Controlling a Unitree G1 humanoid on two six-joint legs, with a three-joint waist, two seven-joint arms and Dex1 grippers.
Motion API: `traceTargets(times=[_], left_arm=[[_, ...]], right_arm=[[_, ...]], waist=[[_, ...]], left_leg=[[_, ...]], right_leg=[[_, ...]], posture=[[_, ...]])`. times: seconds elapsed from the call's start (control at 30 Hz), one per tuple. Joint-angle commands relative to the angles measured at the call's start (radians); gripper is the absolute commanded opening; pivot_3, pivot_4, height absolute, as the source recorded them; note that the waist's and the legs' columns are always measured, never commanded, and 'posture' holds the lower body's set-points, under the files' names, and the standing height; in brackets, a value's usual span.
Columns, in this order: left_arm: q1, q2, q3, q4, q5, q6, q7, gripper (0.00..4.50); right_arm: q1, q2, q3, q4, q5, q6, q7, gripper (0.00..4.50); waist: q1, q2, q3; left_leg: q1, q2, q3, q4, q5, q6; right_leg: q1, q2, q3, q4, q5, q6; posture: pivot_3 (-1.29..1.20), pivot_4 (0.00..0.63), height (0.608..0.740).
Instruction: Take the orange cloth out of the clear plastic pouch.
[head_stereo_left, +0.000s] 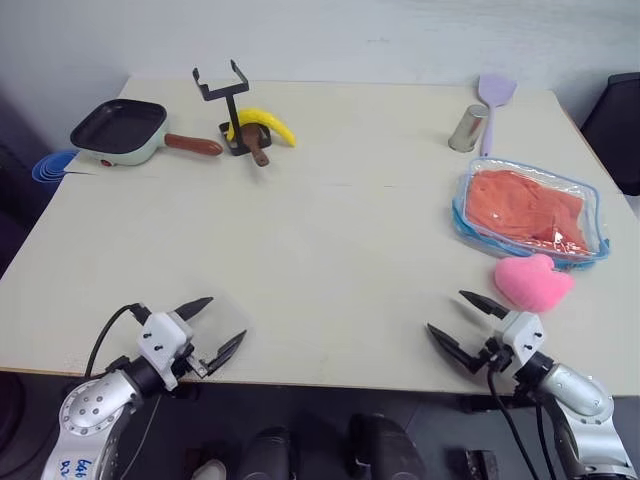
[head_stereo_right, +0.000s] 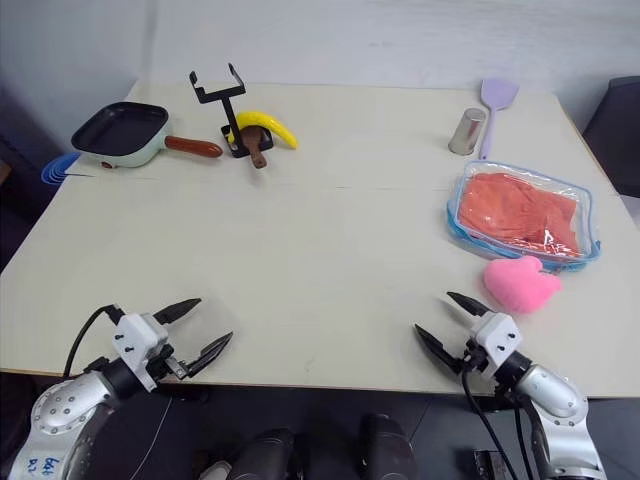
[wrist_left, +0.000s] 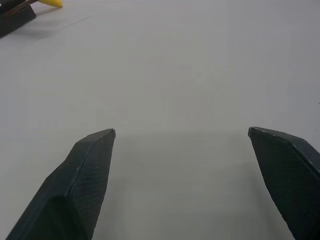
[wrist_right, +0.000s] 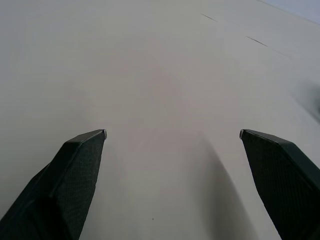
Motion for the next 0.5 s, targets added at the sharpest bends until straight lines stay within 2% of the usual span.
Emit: traceTargets(times=[0.03, 0.2, 0.5], left_arm=[[-0.007, 0.014, 0.0, -0.04, -0.025, 0.015, -0.022, 4.48], [-0.021, 0.023, 0.017, -0.056, -0.165, 0.109, -0.099, 4.48], [-0.034, 0.04, 0.012, -0.065, -0.185, 0.118, -0.147, 4.48]], right_arm=[[0.018, -0.007, -0.02, 0.0, -0.003, -0.028, 0.0, 4.5], [0.037, -0.004, -0.033, -0.004, -0.001, -0.04, -0.022, 4.5], [0.051, -0.011, -0.041, -0.03, -0.001, -0.041, -0.051, 4.5]], waist=[[0.0, 0.0, 0.0], [0.0, 0.0, 0.0], [0.0, 0.0, 0.0]], left_leg=[[0.0, 0.0, 0.0, 0.0, 0.0, 0.0], [0.0, 0.0, 0.0, 0.0, 0.0, 0.0], [0.0, 0.0, 0.0, 0.0, 0.0, 0.0]], right_leg=[[0.0, 0.0, 0.0, 0.0, 0.0, 0.0], [0.0, 0.0, 0.0, 0.0, 0.0, 0.0], [0.0, 0.0, 0.0, 0.0, 0.0, 0.0]], posture=[[0.0, 0.15, 0.74], [0.0, 0.15, 0.74], [0.0, 0.15, 0.74]])
